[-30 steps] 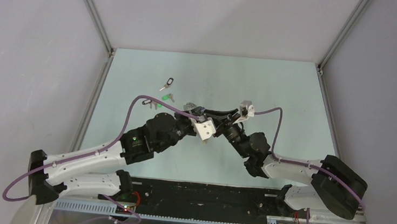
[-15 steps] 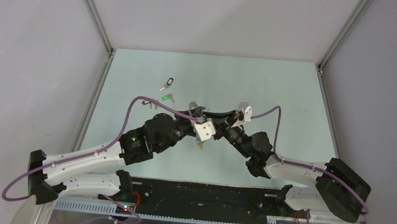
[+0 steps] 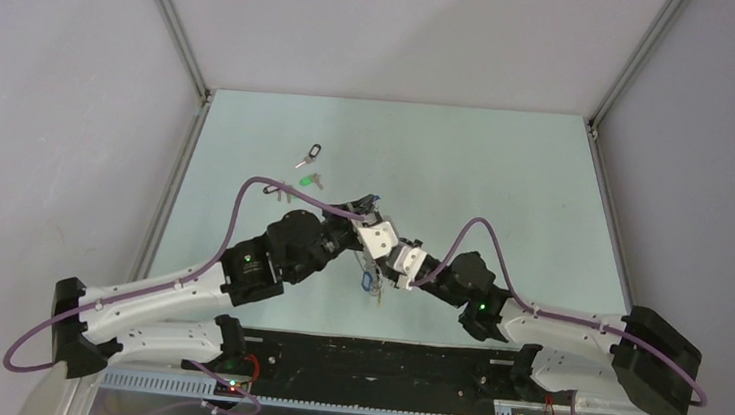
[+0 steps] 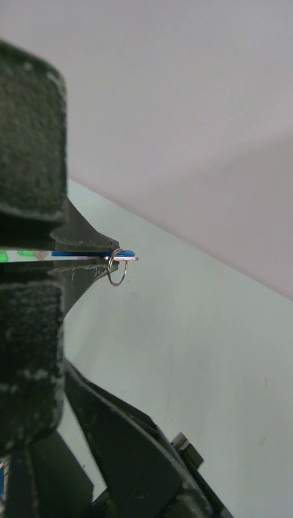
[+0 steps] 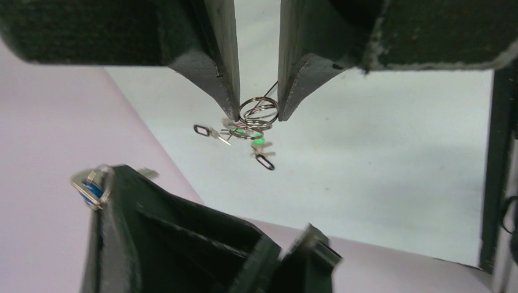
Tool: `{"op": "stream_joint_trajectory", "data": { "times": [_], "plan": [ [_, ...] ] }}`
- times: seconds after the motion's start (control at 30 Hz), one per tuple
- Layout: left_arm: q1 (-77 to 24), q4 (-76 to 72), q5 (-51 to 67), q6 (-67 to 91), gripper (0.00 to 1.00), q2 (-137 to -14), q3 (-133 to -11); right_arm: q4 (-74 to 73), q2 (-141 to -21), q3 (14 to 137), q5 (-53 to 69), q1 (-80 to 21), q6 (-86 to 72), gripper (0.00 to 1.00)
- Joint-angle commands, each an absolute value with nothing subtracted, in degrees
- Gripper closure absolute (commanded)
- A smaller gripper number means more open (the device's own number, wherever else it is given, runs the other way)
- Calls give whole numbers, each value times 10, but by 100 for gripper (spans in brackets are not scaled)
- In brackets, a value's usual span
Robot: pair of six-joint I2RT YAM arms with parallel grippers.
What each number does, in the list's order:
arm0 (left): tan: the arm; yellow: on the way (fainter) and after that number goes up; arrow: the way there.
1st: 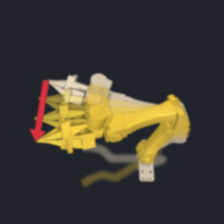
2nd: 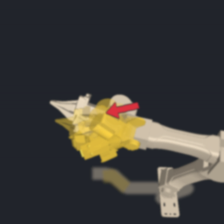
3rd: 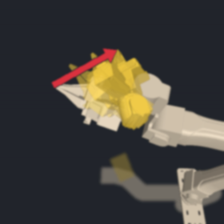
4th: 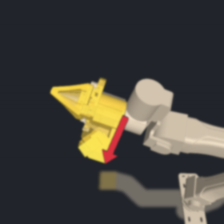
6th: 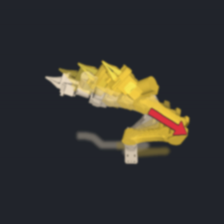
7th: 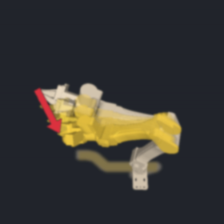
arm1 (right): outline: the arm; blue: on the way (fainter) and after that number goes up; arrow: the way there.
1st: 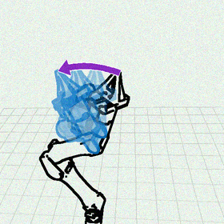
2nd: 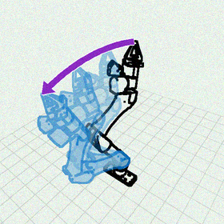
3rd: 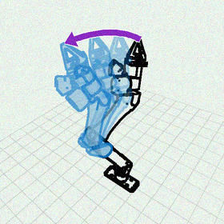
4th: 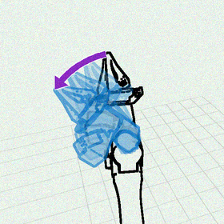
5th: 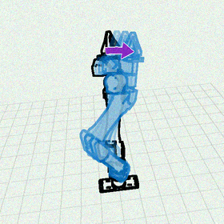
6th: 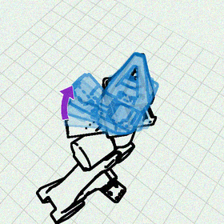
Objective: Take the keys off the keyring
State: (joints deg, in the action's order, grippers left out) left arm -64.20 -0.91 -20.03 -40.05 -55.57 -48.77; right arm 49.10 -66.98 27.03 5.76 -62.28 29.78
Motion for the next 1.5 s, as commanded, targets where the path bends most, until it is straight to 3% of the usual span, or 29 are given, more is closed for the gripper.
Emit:
{"op": "stream_joint_trajectory", "data": {
  "times": [0.0, 0.2, 0.33, 0.47, 0.73, 1.0, 1.03, 1.1, 1.17, 1.2, 1.23, 1.3, 1.37, 1.4, 1.43, 1.47],
  "plan": [
    [-632, -36, -242, -364, 100, -568, -519, 495, -628, 281, 44, -594, 303, 100],
    [-574, -36, -281, -276, 100, -630, -557, 467, -547, 247, -17, -542, 235, 100],
    [-499, -18, -282, -124, 100, -687, -587, 435, -471, 229, -51, -502, 211, 100],
    [-391, 17, -225, 17, 100, -759, -623, 378, -406, 228, -57, -466, 188, 100],
    [-154, 68, 46, 296, 100, -966, -733, 325, -345, 228, -50, -410, 132, 100],
    [-85, 111, 51, 326, 98, -1112, -800, 324, -362, 231, -43, -366, 83, 100],
    [-79, 113, 48, 324, 95, -1116, -802, 326, -373, 232, -40, -351, 65, 100],
    [-76, 122, 36, 313, 77, -1111, -801, 332, -400, 240, -25, -319, 29, 100],
    [-76, 130, 33, 307, 55, -1097, -798, 346, -438, 251, 3, -281, -16, 100],
    [-76, 132, 33, 306, 35, -1083, -795, 362, -452, 261, 16, -256, -48, 100],
    [-76, 134, 33, 306, 28, -1074, -792, 384, -484, 266, 42, -243, -63, 100],
    [-77, 139, 39, 305, 4, -1044, -782, 424, -534, 284, 76, -203, -112, 100],
    [-77, 144, 38, 305, 1, -1009, -766, 462, -588, 307, 114, -161, -169, 96],
    [-77, 147, 35, 305, 1, -980, -753, 474, -625, 324, 147, -135, -206, 92],
    [-77, 154, 25, 311, 0, -967, -746, 488, -643, 345, 159, -123, -223, 66],
    [-76, 160, 18, 315, 0, -938, -732, 490, -671, 353, 172, -106, -252, 48]
  ]
}}
